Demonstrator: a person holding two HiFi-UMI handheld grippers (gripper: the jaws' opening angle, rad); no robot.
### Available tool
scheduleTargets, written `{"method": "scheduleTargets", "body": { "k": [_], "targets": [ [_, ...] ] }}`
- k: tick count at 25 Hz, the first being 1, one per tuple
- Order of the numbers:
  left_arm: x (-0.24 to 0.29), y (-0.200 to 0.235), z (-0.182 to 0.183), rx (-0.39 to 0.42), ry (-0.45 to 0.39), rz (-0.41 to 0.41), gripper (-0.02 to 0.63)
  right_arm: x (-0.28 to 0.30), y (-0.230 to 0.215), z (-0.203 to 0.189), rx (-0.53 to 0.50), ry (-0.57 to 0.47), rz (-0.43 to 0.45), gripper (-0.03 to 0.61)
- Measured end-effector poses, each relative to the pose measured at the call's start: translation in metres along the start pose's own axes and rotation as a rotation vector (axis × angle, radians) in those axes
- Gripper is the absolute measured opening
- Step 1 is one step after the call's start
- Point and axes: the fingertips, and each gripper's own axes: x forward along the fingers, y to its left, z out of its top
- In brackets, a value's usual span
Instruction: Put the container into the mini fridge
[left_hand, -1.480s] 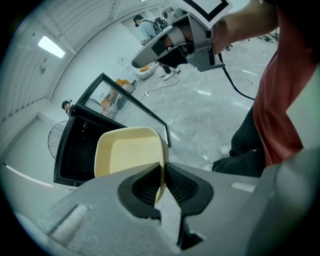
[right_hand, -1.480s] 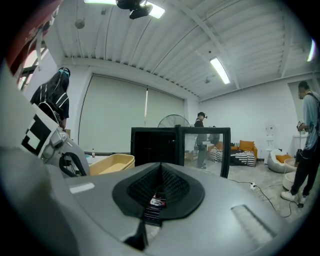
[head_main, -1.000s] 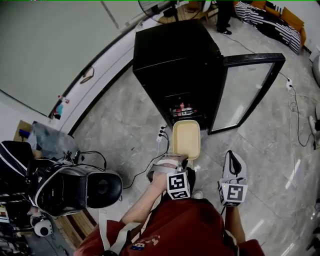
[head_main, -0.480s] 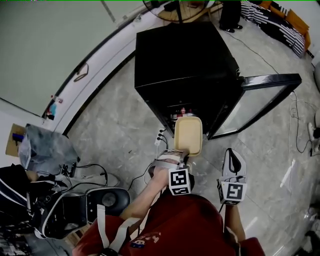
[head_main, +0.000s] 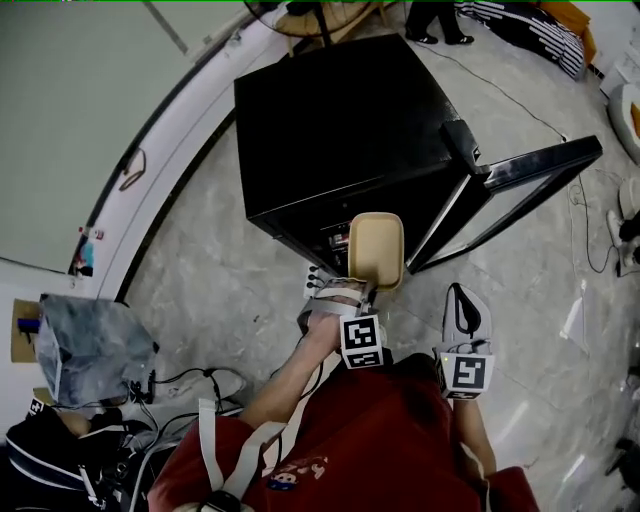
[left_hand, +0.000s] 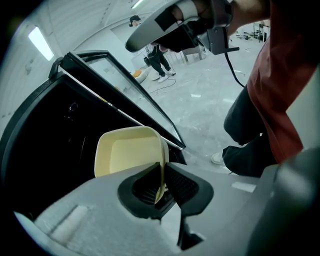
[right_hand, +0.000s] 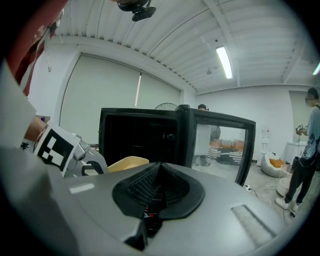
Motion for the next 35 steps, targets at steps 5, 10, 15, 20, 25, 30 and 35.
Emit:
{"method": "scheduleTargets", "body": {
  "k": [5, 10, 15, 20, 25, 30, 35],
  "targets": [
    [0.029, 0.015, -0.002, 0.039, -0.002, -0.009, 0.037, 0.005, -0.007, 0.003, -0.005, -0.016, -0.039, 0.000],
    [0.057, 0.023, -0.001, 0.057, 0.006, -0.032, 0.037, 0.010, -0.019, -0.003, 0.016, -0.027, -0.074, 0.000],
    [0.087, 0.040, -0.004, 0.059, 0.030, -0.022, 0.037, 0.019, -0.020, 0.003, 0.051, -0.050, -0.053, 0.000],
    [0.120, 0.054, -0.004, 0.055, 0.046, -0.017, 0.037, 0.022, -0.028, -0.011, 0.024, -0.026, -0.044, 0.000],
    [0.145, 0.064, -0.010, 0.059, 0.074, -0.011, 0.038, 0.025, -0.031, -0.014, 0.057, -0.011, -0.037, 0.000],
    [0.162, 0.075, -0.010, 0.049, 0.075, -0.013, 0.040, 0.024, -0.033, -0.031, 0.039, 0.021, -0.043, 0.000],
    [0.179, 0.090, -0.014, 0.026, 0.077, -0.026, 0.038, 0.027, -0.030, -0.029, 0.032, 0.033, -0.030, 0.000]
  ]
}}
